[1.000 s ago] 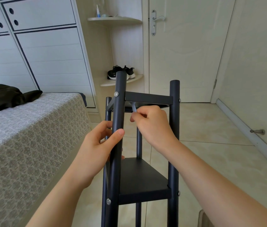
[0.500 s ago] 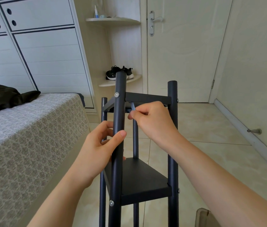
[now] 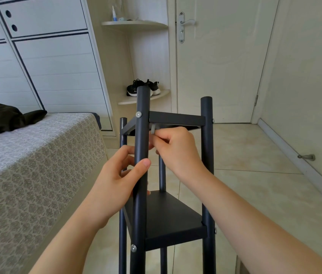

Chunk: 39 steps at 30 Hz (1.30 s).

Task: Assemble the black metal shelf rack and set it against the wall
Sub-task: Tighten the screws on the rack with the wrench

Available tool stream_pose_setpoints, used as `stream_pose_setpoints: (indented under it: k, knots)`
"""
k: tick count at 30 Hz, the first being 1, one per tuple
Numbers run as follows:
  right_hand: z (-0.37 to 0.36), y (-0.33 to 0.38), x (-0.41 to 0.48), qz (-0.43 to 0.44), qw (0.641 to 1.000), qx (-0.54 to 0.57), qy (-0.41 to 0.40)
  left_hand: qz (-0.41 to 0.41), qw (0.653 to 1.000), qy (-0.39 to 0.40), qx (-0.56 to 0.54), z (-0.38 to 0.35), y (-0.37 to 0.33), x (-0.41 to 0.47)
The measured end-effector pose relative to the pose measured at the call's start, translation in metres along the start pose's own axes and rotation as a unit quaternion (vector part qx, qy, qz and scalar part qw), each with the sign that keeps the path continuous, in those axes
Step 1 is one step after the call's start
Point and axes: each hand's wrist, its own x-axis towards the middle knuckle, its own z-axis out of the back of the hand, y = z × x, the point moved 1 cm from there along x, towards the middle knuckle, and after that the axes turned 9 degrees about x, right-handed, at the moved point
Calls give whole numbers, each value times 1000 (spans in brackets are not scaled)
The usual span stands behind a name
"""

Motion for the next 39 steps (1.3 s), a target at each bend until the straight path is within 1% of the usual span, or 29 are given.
stream_pose_setpoints:
  k: [3, 9, 16, 20, 24, 29, 32, 39]
  knots:
    - [-7, -7, -2, 28, 999, 19, -35, -5, 1000, 7, 4, 1, 1, -1]
    - [-20, -14, 1, 68, 994, 19, -85, -2, 1000, 13, -4, 3, 2, 0]
    - [-24, -21, 3, 92, 989, 8, -113, 1, 1000, 22, -8, 1, 0, 0]
    - [-22, -19, 1, 75, 992, -1, -97, 0, 1000, 9, -2, 1, 1, 0]
    - [-14, -16, -3, 28, 998, 20, -61, -1, 1000, -3, 6, 1, 3, 1]
    - [3, -9, -7, -23, 1000, 6, -16, -3, 1000, -2, 2, 2, 4, 1]
    - [9, -4, -11, -34, 999, 6, 1, -4, 1000, 1, 6, 3, 4, 0]
    - [16, 4, -10, -40, 999, 16, 11, -5, 1000, 5, 1, 0, 2, -1]
